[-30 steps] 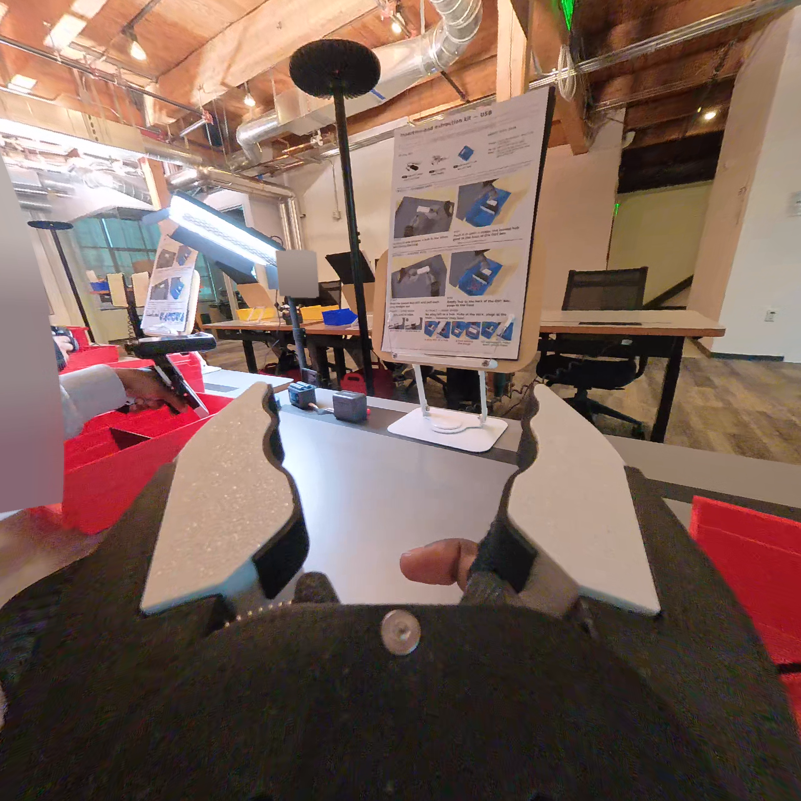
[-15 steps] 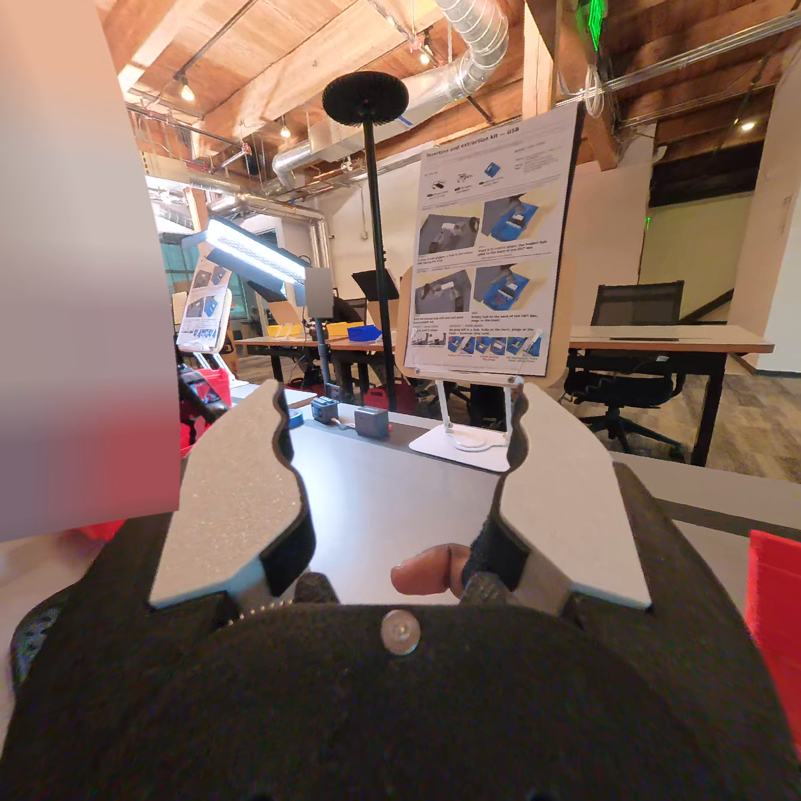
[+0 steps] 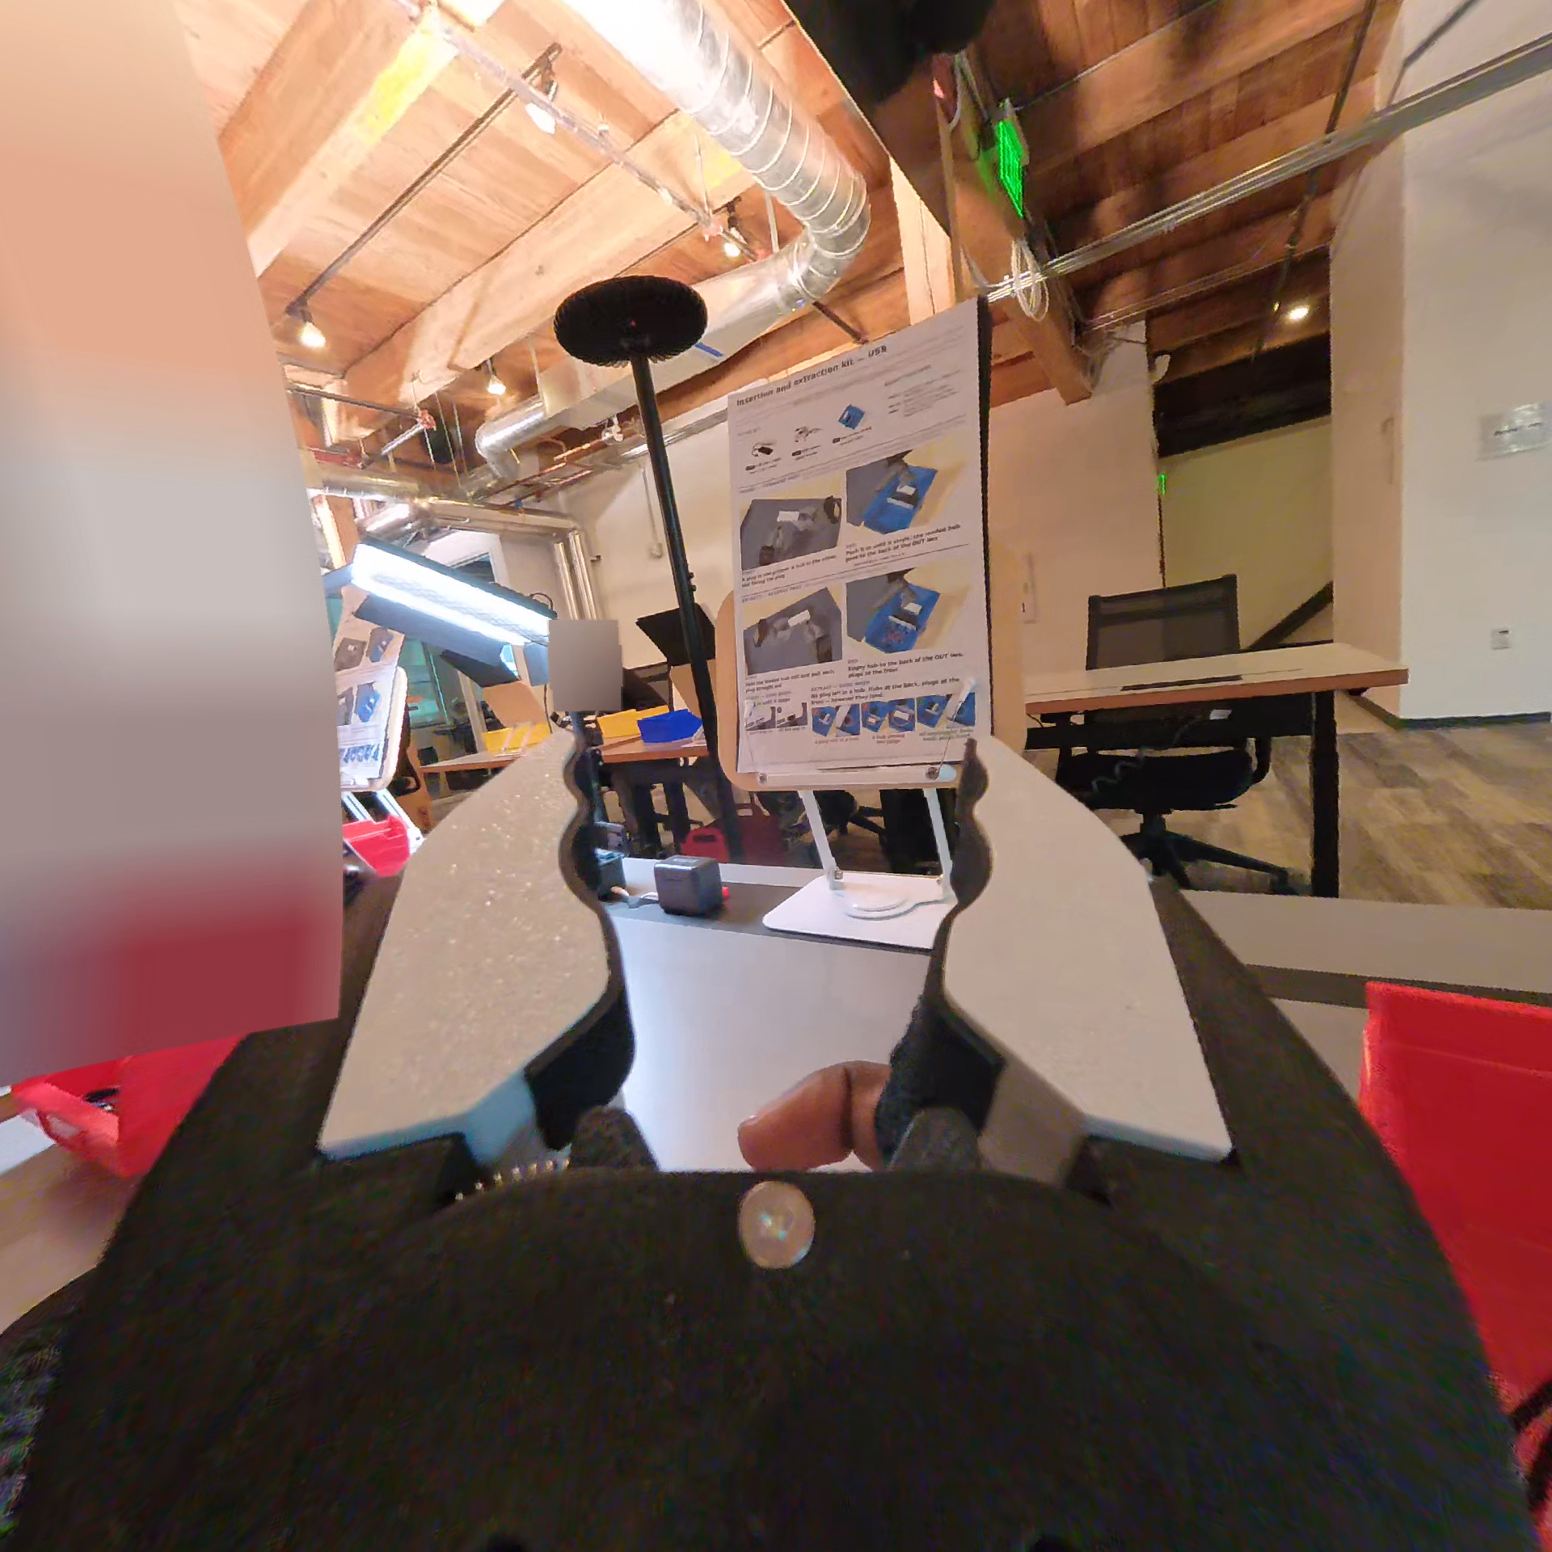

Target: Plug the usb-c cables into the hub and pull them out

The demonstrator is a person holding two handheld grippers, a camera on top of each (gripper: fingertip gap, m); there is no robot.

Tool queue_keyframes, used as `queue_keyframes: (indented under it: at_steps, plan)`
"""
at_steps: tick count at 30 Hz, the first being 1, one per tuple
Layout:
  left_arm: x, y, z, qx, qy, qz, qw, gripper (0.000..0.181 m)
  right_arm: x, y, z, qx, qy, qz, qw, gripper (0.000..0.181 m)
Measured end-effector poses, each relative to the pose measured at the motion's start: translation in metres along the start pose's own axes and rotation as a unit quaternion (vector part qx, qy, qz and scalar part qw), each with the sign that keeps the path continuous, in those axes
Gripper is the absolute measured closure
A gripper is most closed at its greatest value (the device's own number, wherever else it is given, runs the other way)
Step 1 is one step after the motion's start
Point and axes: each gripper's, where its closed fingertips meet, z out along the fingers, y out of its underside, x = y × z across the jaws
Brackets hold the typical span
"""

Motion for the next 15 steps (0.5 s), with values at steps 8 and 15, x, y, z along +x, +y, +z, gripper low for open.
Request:
queue_keyframes:
  at_steps: [8,15]
  plan:
    - [-0.014,0.037,-0.123,-0.033,-0.126,-0.031,0.991,0.158,-0.012,0.007,-0.005,-0.001,-0.002,-0.018,1.000,0.101]
    - [-0.013,0.035,-0.239,0.010,-0.290,-0.067,0.955,0.159,-0.032,0.010,-0.005,-0.001,-0.037,-0.011,0.999,0.103]
